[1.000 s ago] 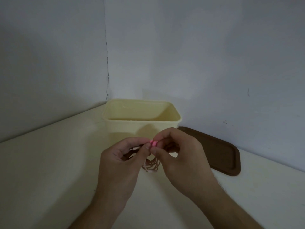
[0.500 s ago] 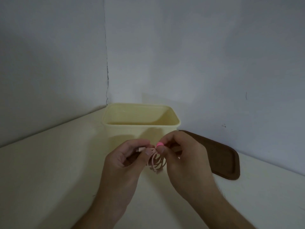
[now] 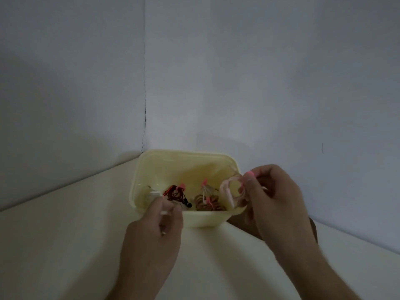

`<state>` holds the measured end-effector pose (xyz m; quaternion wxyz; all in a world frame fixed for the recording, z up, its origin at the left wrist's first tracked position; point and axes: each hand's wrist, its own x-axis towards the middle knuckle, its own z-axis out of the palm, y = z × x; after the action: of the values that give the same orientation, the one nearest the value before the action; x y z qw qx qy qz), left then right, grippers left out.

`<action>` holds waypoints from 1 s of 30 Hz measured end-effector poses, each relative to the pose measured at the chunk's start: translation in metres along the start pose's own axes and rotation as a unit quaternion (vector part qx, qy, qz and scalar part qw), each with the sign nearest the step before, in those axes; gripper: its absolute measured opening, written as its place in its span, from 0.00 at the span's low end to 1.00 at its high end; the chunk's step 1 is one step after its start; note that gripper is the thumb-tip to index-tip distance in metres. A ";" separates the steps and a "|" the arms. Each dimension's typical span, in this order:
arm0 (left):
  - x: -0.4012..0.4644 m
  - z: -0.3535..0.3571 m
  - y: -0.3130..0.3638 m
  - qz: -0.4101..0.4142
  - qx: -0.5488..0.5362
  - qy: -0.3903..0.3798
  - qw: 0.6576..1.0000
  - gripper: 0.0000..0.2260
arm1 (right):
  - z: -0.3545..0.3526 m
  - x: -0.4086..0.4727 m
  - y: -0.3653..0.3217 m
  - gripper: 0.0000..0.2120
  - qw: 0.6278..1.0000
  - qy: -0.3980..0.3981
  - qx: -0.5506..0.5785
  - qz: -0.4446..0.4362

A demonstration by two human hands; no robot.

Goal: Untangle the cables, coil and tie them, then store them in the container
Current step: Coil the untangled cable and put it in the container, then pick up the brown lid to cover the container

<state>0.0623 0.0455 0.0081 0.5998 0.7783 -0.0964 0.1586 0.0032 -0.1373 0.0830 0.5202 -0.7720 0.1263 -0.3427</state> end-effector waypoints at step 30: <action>0.007 0.020 -0.026 0.056 -0.157 -0.051 0.985 0.12 | -0.045 0.033 0.122 0.05 0.840 -0.192 -0.507 -0.004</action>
<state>0.0799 0.0332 -0.0174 0.6989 0.6749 -0.1945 0.1348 0.0169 -0.2400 -0.0027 0.0682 -0.9788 0.1771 -0.0776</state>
